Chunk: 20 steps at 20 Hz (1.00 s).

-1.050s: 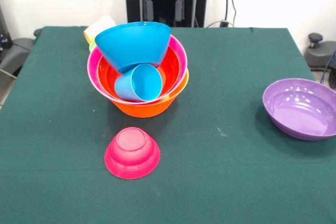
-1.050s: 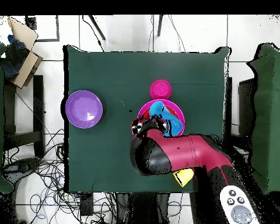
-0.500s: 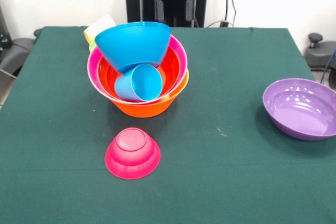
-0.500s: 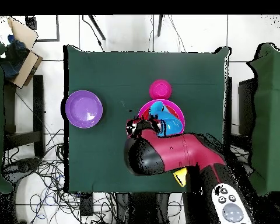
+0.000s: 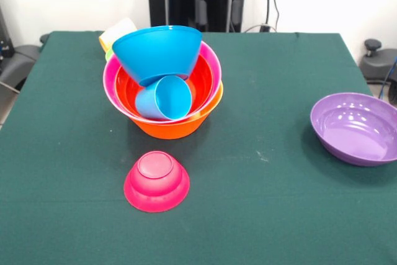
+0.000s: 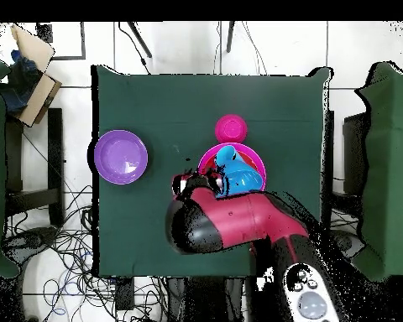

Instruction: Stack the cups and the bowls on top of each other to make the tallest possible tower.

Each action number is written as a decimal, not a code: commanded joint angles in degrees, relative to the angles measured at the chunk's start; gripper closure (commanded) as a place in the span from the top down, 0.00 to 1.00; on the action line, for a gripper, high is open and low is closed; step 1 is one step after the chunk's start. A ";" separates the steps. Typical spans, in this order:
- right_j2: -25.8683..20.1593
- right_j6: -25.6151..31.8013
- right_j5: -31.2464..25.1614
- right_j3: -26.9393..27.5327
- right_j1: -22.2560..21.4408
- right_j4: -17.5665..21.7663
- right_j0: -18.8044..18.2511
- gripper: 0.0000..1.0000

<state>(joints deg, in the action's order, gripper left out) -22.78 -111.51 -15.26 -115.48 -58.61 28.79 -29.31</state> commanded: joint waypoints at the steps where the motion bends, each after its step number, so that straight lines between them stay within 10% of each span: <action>1: 6.01 -10.09 -6.96 3.93 1.03 -1.11 10.21 1.00; 20: 17.34 -9.87 2.75 18.07 19.98 -2.31 21.28 1.00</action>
<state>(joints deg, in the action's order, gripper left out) -8.97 -112.75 -15.72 -103.89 -47.90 25.68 -9.20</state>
